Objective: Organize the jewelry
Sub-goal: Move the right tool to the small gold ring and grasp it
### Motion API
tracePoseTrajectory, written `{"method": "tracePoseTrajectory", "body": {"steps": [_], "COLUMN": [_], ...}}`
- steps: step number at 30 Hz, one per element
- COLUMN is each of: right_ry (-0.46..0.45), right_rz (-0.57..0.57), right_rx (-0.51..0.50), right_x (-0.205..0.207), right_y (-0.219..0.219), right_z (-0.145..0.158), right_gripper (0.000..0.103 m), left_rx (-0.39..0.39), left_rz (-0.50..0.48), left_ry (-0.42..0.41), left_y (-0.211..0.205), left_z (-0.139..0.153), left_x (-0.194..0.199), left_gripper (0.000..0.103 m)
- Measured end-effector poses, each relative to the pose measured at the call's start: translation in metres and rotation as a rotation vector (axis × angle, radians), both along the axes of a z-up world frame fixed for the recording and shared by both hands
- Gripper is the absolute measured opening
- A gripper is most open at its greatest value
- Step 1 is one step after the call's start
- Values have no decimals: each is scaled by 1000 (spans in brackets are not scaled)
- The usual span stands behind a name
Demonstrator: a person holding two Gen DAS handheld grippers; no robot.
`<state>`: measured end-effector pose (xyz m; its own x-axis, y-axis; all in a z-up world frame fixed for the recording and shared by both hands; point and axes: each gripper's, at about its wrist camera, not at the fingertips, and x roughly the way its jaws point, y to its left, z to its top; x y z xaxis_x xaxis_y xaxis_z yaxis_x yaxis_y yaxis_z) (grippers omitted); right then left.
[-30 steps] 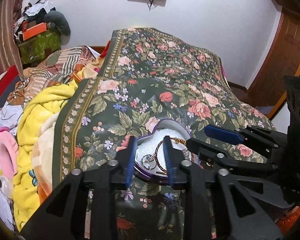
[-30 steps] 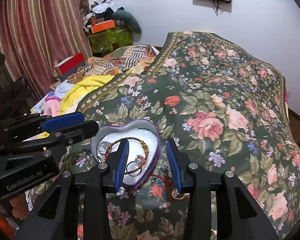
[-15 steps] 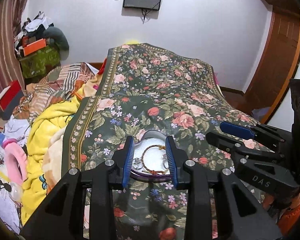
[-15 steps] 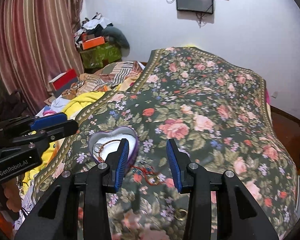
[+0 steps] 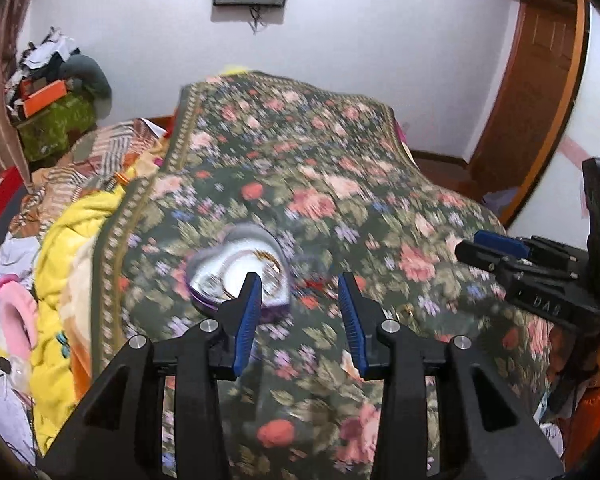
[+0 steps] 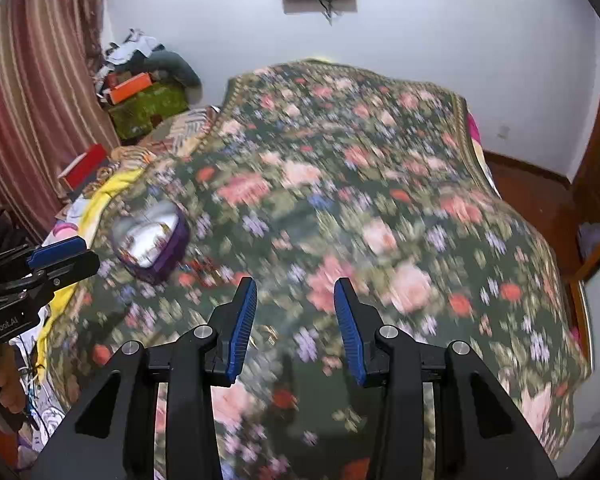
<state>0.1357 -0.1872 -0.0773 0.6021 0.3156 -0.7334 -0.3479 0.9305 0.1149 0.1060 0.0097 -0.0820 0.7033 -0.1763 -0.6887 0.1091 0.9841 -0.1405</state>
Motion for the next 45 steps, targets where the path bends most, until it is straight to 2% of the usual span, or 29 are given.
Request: {"method": "tracePoseTrajectory", "body": {"steps": [7,15,22,35,36,38,45], "right_ry": [115,143,199,190,189,184,187], "right_rz": [12,81,113,163,162,155,147], "right_rx": [-10,-21,-47,-83,-81,-82,-55], "right_x": [-11,-11,1,10,10,10,11], "right_y": [-9,8,21,37,37,36,32], "right_z": [-34,-45,-65,-73,-73,-73,-70], "right_gripper": [37,37,37,37,36,23,23], "left_rx": [-1,-36,-51,-68,-66,-64,-62], "left_rz": [-67,-87,-77,-76,-77,-78,-76], "left_ry": [76,151,182,206,207,206,204], "left_y": [-25,-34,-27,-21,-22,-22,-22], "left_z": [-28,-55,-69,-80,-80,-80,-78], "left_x": [1,8,14,26,26,27,30], "left_gripper": [39,39,39,39,39,39,39]}}
